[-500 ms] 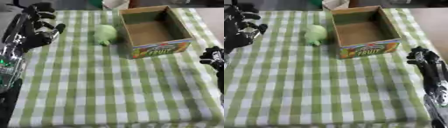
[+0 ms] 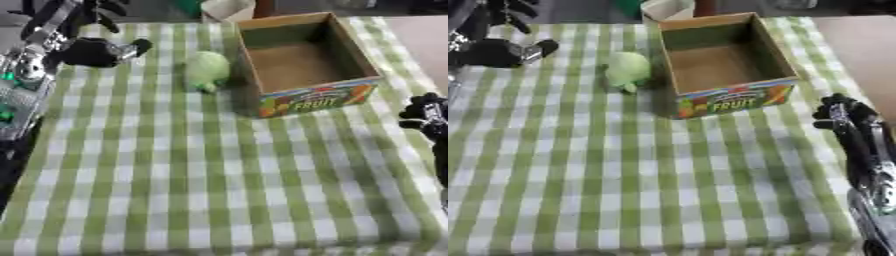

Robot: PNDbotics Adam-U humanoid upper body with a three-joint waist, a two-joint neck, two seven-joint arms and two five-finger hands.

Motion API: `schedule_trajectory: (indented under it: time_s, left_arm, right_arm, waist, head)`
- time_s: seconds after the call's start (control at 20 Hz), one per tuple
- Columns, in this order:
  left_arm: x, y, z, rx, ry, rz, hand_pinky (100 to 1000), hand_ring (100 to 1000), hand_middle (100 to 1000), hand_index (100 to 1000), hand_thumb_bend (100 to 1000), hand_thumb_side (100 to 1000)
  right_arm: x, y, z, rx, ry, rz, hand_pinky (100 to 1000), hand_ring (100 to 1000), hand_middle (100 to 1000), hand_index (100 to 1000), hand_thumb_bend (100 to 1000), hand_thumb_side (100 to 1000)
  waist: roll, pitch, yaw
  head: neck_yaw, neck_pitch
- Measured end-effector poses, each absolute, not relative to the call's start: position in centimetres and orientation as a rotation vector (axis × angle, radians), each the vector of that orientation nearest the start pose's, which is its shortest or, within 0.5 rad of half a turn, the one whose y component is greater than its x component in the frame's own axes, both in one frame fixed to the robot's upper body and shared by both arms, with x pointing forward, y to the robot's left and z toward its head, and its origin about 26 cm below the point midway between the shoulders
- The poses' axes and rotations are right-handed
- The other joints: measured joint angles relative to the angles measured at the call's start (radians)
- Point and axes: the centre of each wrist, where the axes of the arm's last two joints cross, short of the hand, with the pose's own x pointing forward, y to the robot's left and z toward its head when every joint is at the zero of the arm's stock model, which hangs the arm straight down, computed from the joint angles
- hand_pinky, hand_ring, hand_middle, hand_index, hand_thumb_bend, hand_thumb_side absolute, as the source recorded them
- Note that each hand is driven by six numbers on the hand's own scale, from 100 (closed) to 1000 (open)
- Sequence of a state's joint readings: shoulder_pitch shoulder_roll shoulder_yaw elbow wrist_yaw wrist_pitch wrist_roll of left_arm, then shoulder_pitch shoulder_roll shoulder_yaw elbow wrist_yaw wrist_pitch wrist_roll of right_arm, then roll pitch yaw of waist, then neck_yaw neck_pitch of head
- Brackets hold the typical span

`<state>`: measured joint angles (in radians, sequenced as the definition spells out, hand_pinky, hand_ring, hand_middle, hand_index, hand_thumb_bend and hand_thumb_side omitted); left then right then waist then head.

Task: Pick up objects on the table and place them in the box.

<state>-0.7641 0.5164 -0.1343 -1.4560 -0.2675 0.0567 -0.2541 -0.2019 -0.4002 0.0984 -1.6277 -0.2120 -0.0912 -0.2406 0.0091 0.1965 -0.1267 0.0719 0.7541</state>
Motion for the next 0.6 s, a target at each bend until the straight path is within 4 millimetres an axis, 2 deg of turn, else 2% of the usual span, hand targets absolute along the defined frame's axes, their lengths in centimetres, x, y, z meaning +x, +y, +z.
schedule_trajectory:
  time_s: [0.25, 0.6]
  left_arm:
    - [44.3, 24.1, 25.5, 0.579, -1.839, -1.159, 628, 720, 711, 838, 653, 100]
    - [47.7, 21.2, 22.5, 0.614, -1.715, -1.269, 634, 723, 717, 839, 678, 100]
  right_arm:
    - [32.3, -29.1, 8.1, -0.168, -1.894, 0.079, 615, 628, 553, 662, 100, 604]
    - [32.5, -28.9, 8.3, -0.157, -1.897, 0.092, 615, 628, 553, 662, 100, 605]
  waist:
    - [0.0, 0.0, -0.015]
    - [0.001, 0.0, -0.033]
  head:
    - [0.008, -0.001]
    - [0.018, -0.009]
